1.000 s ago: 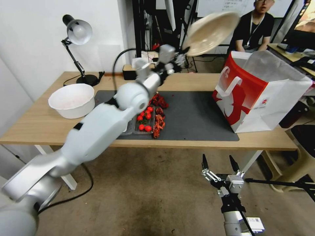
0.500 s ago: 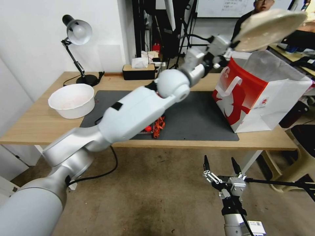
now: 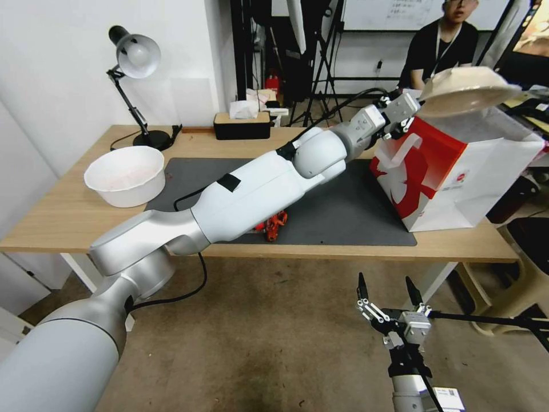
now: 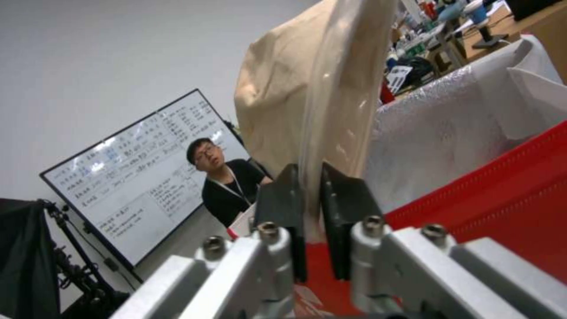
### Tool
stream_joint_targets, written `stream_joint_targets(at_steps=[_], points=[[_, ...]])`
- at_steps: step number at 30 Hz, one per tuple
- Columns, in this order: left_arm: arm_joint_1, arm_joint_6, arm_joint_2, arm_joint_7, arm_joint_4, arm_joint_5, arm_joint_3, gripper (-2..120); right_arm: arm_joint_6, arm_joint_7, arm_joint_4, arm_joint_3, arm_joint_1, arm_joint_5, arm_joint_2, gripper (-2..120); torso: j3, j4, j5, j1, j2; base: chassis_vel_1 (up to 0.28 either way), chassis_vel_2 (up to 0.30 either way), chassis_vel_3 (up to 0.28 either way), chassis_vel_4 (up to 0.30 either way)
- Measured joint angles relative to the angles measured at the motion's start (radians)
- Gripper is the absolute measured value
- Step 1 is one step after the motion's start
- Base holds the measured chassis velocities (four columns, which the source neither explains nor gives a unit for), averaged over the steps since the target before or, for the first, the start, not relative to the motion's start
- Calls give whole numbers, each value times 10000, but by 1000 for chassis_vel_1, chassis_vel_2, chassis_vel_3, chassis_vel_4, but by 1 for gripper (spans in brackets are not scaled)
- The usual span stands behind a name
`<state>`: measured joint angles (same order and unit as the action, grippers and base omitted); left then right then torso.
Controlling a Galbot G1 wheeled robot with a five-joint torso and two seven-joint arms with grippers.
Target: Pick up the trash from the table and place it into the takeout bag.
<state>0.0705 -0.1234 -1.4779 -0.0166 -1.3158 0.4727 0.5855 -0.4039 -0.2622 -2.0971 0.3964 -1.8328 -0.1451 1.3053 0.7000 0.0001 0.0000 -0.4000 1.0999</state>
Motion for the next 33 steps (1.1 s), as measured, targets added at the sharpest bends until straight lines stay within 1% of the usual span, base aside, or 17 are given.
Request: stream_joint_targets(at_steps=[2,3,5,9,12,13,14,15,19,22,23,24,26,27,30,31,33], points=[[0,0,0,0,0,0,0,1,0,0,0,0,0,0,0,100,0,0,0,0,0,0,0,0,0],[2,1,-1,0,17,-37,15,16,-3,1,3,0,0,-1,1,100,0,0,0,0,0,0,0,0,0],[8,3,1,0,87,-198,92,21,-18,2,22,-2,5,-5,4,100,0,0,0,0,0,0,0,0,0],[17,-1,28,-36,105,-322,206,40,-37,7,42,-35,30,-8,6,100,0,0,0,0,1,0,0,0,0],[17,-1,28,-36,105,-322,206,40,-37,7,42,-35,30,-8,6,100,0,0,0,0,1,0,0,0,0],[18,-36,32,-38,66,-316,216,57,-39,8,46,-52,47,-11,1,100,0,0,-1,0,1,0,0,0,0],[18,-36,32,-38,66,-316,216,57,-39,8,46,-52,47,-11,1,100,0,0,-1,0,1,0,0,0,0],[29,-48,32,-37,63,-305,228,64,-40,9,50,-58,53,-13,-4,100,0,0,-1,-1,0,0,0,0,0],[58,-57,22,81,88,-232,173,77,-40,13,66,-91,60,-13,46,100,0,-2,0,0,0,0,0,0,0],[-221,-267,330,490,-385,83,-102,91,-41,19,66,-201,81,-6,76,100,0,-3,-1,0,1,0,0,0,0],[-221,-267,330,490,-385,83,-102,91,-41,19,66,-201,81,-6,76,100,0,-3,-1,0,1,0,0,0,0],[-518,-211,658,720,-735,166,-206,97,-40,19,69,-218,81,-1,46,100,-1,-4,-2,0,0,0,0,0,0],[-1137,-170,1336,953,-1373,233,-432,99,-37,19,72,-225,68,5,-23,100,-1,0,-2,0,0,0,0,0,0],[-1137,-170,1336,953,-1373,233,-432,99,-37,19,72,-225,68,5,-23,100,-1,0,-2,0,0,0,0,0,0],[-2799,0,2661,1950,-2696,265,-1317,100,6,19,93,-280,123,6,-110,100,0,2,-6,0,1,0,0,0,0],[-2799,0,2661,1950,-2696,265,-1317,100,6,19,93,-280,123,6,-110,100,0,2,-6,0,1,0,0,0,0],[-4066,46,3444,2375,-3666,167,-2200,100,22,19,129,-400,153,28,-147,100,0,1,-5,0,0,0,0,0,0]])
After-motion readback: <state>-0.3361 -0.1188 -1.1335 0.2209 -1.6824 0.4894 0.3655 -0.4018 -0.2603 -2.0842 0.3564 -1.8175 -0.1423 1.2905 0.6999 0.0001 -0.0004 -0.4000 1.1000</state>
